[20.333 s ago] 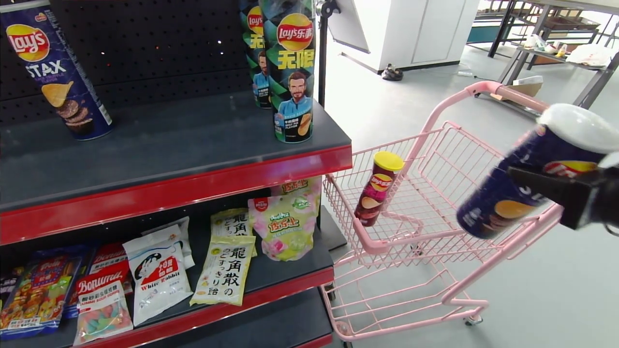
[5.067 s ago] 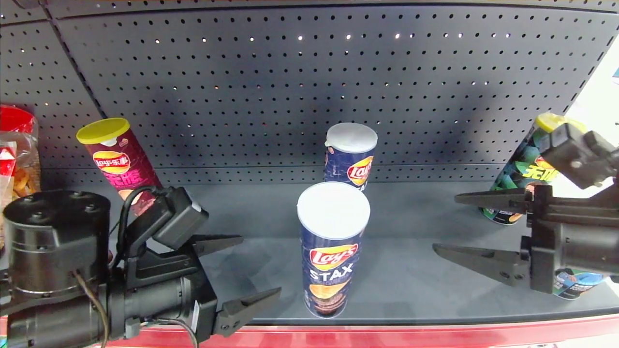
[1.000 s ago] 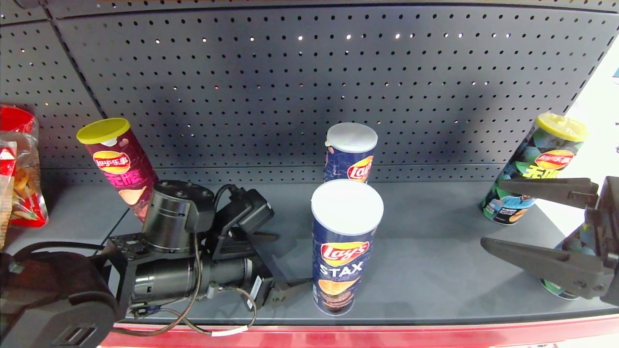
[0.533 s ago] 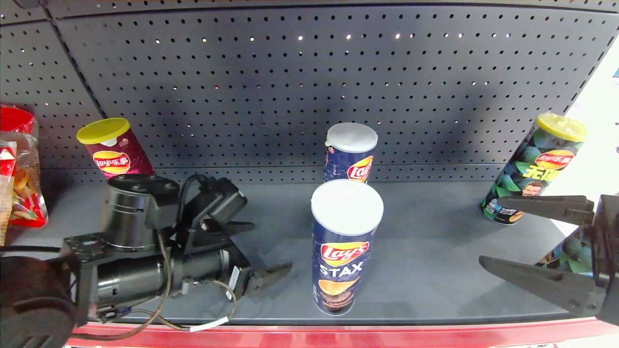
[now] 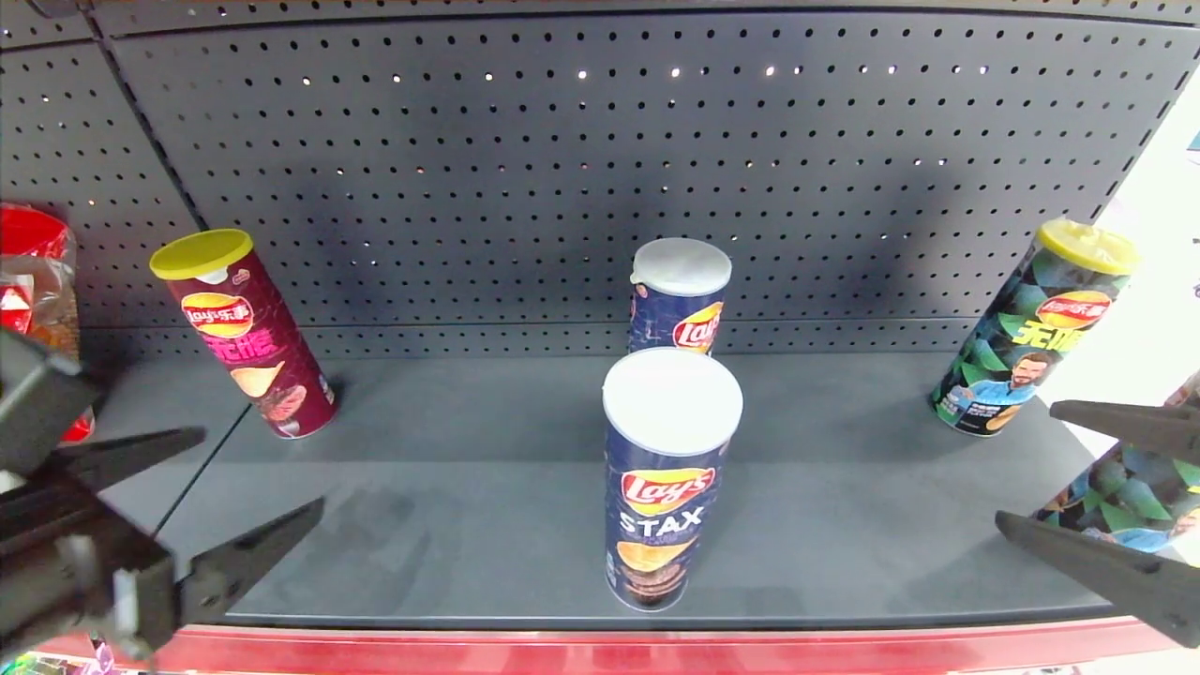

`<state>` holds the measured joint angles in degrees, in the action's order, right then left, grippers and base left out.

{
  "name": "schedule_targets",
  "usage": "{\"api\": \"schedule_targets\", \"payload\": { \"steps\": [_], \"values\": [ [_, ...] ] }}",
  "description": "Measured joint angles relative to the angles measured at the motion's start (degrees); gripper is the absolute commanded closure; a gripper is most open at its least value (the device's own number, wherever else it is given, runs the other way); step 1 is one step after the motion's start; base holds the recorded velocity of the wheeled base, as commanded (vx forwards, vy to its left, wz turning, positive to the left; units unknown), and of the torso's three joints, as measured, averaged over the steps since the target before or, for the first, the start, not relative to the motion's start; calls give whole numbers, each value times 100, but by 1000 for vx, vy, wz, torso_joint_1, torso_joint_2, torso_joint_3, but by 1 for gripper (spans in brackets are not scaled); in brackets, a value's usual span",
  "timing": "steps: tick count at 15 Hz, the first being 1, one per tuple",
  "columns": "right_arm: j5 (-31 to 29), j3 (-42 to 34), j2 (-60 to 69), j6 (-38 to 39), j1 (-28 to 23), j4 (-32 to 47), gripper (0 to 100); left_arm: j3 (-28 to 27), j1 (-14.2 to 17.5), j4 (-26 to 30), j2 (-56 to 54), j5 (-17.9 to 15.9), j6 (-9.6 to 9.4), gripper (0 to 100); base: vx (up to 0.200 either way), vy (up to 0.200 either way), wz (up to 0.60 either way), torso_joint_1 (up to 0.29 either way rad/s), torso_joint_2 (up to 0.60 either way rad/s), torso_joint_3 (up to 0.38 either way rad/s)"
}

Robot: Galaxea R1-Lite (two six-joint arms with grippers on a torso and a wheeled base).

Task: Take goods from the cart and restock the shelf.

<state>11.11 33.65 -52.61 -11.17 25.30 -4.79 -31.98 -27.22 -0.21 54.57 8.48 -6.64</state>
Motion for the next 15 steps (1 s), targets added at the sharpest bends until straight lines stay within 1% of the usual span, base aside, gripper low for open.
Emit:
{"api": "schedule_targets", "payload": {
  "steps": [1,2,3,4,5,11,13,15],
  "values": [
    [-62,-40,80,-2,-13,0,0,0,99,707,-529,90,-9,0,0,0,0,0,0,0],
    [-90,-94,149,-16,-28,0,0,0,236,1389,-1036,180,-127,0,0,0,0,0,0,0],
    [-101,-118,188,-16,-38,1,0,0,369,1744,-1380,271,-378,0,0,0,0,0,0,0],
    [-128,-135,218,-16,-55,6,0,-2,464,1788,-1659,312,-485,0,0,0,0,0,0,0],
    [-158,-156,245,-16,-79,20,0,0,507,1805,-1843,315,-510,0,-200,0,0,-2,12,2],
    [-163,-261,356,-21,-112,9,0,76,569,1816,-2188,435,-532,0,-200,0,0,2,-1,4],
    [-158,-347,417,-38,-116,15,0,83,569,1794,-2216,438,-622,0,-200,0,0,0,5,0],
    [-161,-427,468,-40,-116,1,0,94,569,1794,-2254,440,-640,0,-200,0,0,5,0,7]
  ]
}}
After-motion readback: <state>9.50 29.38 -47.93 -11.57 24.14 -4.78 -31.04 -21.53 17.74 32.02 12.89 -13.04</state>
